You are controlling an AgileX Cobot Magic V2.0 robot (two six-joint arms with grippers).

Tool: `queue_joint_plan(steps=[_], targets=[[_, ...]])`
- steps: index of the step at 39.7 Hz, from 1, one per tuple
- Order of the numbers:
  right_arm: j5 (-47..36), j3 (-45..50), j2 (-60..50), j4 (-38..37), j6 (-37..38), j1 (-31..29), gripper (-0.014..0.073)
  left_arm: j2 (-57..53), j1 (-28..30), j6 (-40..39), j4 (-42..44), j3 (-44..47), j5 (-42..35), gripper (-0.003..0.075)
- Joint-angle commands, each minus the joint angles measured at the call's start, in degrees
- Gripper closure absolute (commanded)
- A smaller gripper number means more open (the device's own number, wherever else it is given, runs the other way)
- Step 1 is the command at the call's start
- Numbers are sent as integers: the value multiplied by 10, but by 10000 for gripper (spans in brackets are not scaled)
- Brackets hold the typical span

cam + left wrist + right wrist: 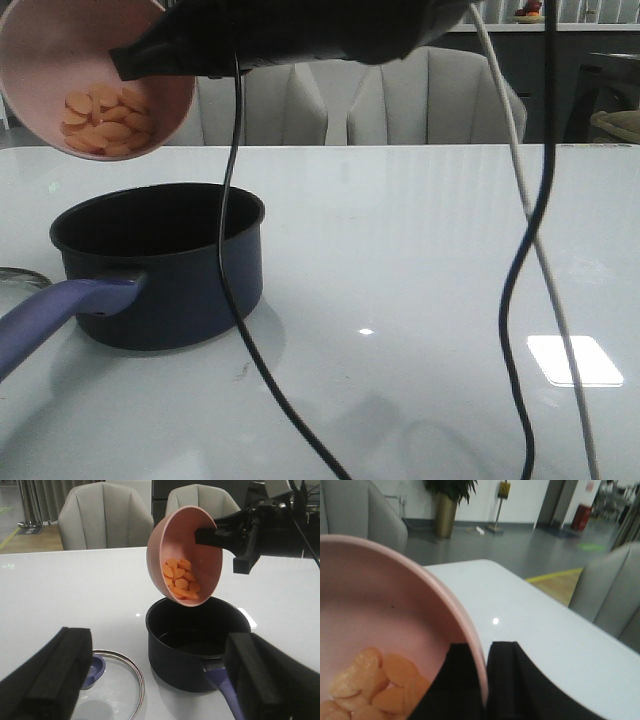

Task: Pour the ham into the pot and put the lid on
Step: 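Lift the pink bowl and carry it over the saucepan, then tilt the bowl with the right gripper to pour slices into the pot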

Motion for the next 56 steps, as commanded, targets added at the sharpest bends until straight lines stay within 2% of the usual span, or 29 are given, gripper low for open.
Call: queue_joint_plan(steps=[1,6,11,16,24,27,34,40,46,56], targets=[[-163,11,-35,47,-69,-2,454,7,-4,0,-2,-16,-41,137],[-281,45,-30,105,-119,-2,454,7,-4,0,-2,-16,-41,137],[-355,55,-15,103,-169,-2,455,7,-4,0,-2,-16,-41,137],[-374,55,3,100,-227,-2,455,7,-4,0,-2,-16,-41,138],[-398,55,37,83,-368,-2,455,7,-4,0,-2,-16,-41,137],[-407,55,43,62,-394,-2,455,7,-4,0,-2,-16,-41,137],[-416,55,51,56,-402,-4,455,7,-4,0,-2,-16,-41,137],[-407,55,52,23,-476,-6,455,7,-4,0,-2,-16,-41,137],[-416,55,52,11,-483,-8,455,7,-4,0,-2,-16,-41,137],[-416,54,51,65,-356,-8,455,7,-4,0,-2,-16,-41,137]])
